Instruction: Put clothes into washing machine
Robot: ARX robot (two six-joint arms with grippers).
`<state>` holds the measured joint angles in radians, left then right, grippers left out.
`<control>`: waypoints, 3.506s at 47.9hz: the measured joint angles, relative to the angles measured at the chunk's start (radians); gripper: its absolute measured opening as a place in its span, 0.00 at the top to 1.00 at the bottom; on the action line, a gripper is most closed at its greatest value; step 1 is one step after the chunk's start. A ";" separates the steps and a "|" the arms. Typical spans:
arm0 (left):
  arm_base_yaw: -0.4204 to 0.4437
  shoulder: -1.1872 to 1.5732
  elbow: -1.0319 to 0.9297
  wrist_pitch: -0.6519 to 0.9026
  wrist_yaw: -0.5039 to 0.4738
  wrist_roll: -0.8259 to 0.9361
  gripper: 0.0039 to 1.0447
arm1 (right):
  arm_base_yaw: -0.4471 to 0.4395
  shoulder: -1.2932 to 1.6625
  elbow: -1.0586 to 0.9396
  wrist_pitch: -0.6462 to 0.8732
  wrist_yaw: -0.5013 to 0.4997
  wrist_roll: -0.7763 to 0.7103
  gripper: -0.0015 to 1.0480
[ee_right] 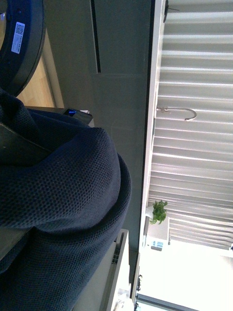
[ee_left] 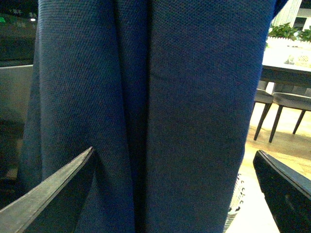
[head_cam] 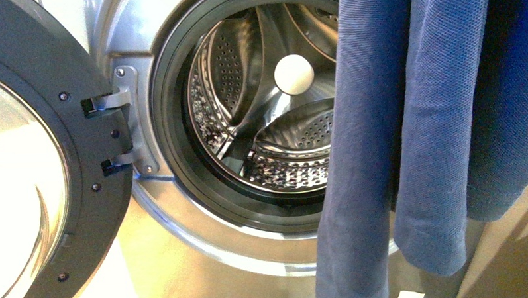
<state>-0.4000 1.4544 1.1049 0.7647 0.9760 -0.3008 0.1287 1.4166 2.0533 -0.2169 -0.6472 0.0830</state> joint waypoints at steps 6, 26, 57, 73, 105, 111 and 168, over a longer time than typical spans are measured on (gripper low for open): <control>-0.049 0.027 0.031 -0.028 -0.087 0.047 0.06 | 0.000 0.000 0.000 0.000 0.000 0.000 0.94; -0.157 0.115 0.092 -0.099 -0.458 0.212 0.06 | 0.000 0.000 0.000 0.000 0.000 0.000 0.94; -0.339 0.183 0.183 -0.068 -0.727 0.208 0.06 | 0.000 0.000 0.000 0.000 0.003 0.000 0.94; -0.328 0.264 0.278 -0.037 -1.049 0.239 0.09 | 0.000 0.000 0.000 0.000 0.004 0.000 0.94; -0.161 -0.082 -0.043 -0.045 -1.067 0.225 0.93 | 0.001 0.000 -0.001 0.000 -0.001 0.000 0.88; -0.091 -0.112 -0.045 -0.057 -1.078 0.222 0.93 | 0.001 -0.002 -0.001 0.002 0.000 0.000 0.68; -0.022 -0.031 -0.202 -0.007 -1.109 0.169 0.93 | 0.051 -0.030 -0.040 0.158 0.457 0.012 0.07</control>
<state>-0.4221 1.4239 0.9031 0.7578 -0.1326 -0.1318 0.1799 1.3865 2.0129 -0.0589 -0.1898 0.0952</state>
